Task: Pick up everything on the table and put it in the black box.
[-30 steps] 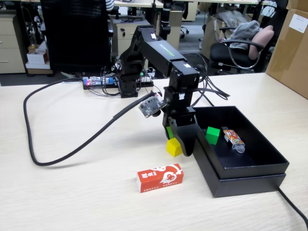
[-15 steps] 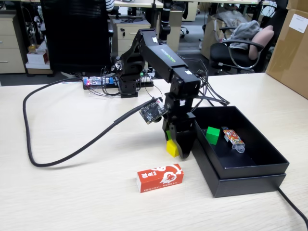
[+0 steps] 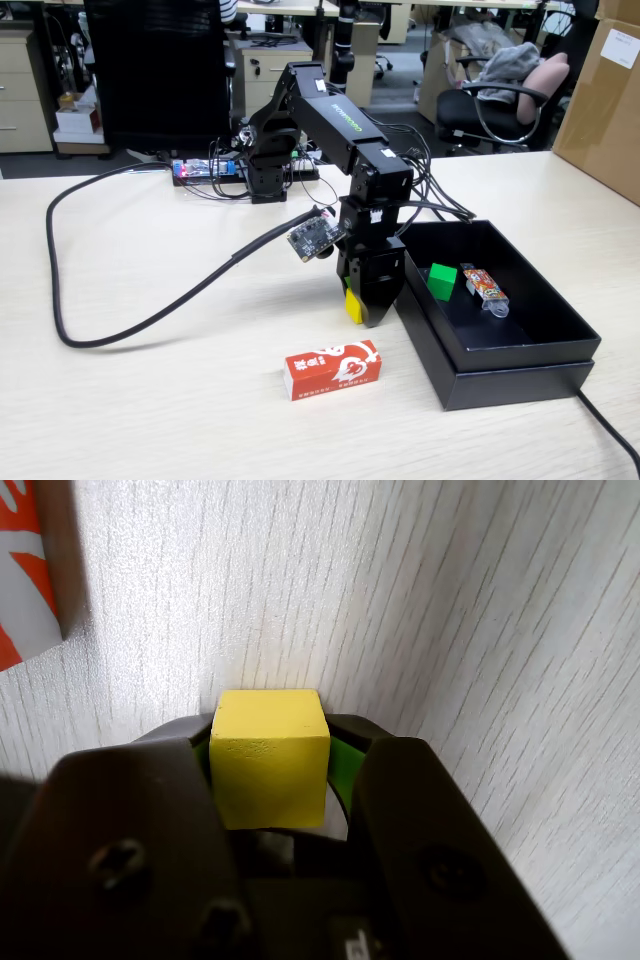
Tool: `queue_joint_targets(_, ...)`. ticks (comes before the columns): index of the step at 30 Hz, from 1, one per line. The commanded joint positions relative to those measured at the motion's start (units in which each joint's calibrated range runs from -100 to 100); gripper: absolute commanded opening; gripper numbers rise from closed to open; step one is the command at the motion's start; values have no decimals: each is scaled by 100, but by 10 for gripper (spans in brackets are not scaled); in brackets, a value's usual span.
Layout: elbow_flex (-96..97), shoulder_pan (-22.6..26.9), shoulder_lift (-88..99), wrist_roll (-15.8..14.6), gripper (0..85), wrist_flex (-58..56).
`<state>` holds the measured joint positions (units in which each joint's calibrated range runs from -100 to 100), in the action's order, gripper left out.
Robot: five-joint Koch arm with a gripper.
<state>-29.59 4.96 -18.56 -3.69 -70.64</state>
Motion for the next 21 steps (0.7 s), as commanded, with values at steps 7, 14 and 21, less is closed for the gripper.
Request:
queue_joint_targets(7, -69, 20, 2297, 10, 162, -664)
queue_joint_targets(14, 21, 244, 3628, 15, 164, -802)
queue_joint_targets(21, -124, 806, 4133, -137, 164, -802)
